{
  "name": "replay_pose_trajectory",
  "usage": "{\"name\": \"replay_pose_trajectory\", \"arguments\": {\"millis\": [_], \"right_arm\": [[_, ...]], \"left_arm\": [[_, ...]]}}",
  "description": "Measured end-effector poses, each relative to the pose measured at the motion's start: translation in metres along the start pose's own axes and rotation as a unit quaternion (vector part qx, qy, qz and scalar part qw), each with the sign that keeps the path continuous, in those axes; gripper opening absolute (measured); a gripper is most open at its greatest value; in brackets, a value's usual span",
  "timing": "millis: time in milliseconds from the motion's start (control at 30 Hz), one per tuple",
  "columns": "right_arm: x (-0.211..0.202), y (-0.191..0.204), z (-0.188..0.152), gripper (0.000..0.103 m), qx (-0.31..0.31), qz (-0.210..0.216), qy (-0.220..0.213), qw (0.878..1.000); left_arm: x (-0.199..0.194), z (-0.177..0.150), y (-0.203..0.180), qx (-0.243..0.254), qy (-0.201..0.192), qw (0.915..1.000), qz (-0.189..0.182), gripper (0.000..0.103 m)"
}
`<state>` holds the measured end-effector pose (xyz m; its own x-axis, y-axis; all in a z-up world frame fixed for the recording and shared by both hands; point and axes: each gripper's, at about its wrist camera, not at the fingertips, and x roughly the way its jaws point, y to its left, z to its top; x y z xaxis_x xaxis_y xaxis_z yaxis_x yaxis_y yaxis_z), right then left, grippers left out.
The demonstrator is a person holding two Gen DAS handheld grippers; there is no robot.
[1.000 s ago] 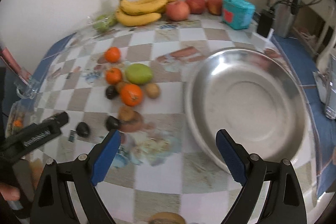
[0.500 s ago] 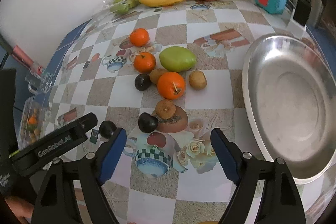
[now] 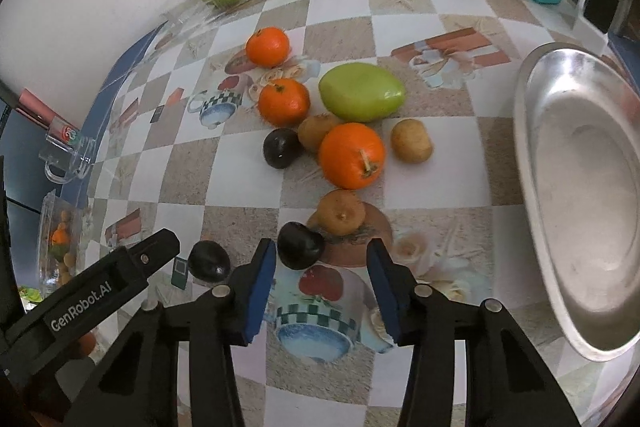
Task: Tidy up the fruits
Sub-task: 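Move the right tool to the dark plum and close its fingers on it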
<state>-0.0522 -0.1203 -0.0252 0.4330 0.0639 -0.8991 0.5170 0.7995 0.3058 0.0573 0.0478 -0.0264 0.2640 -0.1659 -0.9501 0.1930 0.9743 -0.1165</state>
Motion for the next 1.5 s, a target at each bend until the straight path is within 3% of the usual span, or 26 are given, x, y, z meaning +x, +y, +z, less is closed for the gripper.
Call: {"name": "replay_pose_trajectory", "arguments": {"millis": [367,467,733,933,1100,1333,1500], "right_arm": [[0.009,0.008,0.004,0.037,-0.005,0.005,0.007,1.000],[0.010,0.007,0.004,0.028,-0.004,0.004,0.006,1.000],[0.006,0.002,0.003,0.027,0.013,0.029,0.011,0.999],[-0.018,-0.003,0.003,0.027,0.022,0.043,-0.010,0.999],[-0.038,-0.013,0.003,0.027,0.034,0.034,-0.028,0.998],[-0.056,-0.027,0.003,0.027,0.048,0.037,-0.047,0.997],[-0.060,-0.029,0.003,0.027,0.051,0.042,-0.051,0.997]], "left_arm": [[0.000,-0.001,0.002,-0.004,0.005,1.0000,0.002,0.094],[0.000,-0.001,0.002,-0.004,0.005,1.0000,0.000,0.094],[0.000,-0.002,0.004,-0.009,0.006,0.9999,-0.011,0.094],[-0.002,-0.004,0.001,-0.004,0.000,0.9998,-0.019,0.093],[0.002,-0.006,-0.011,0.009,0.008,0.9991,-0.041,0.085],[0.003,-0.012,-0.033,0.052,0.011,0.9967,-0.062,0.062],[0.002,-0.014,-0.044,0.071,0.007,0.9952,-0.067,0.052]]}}
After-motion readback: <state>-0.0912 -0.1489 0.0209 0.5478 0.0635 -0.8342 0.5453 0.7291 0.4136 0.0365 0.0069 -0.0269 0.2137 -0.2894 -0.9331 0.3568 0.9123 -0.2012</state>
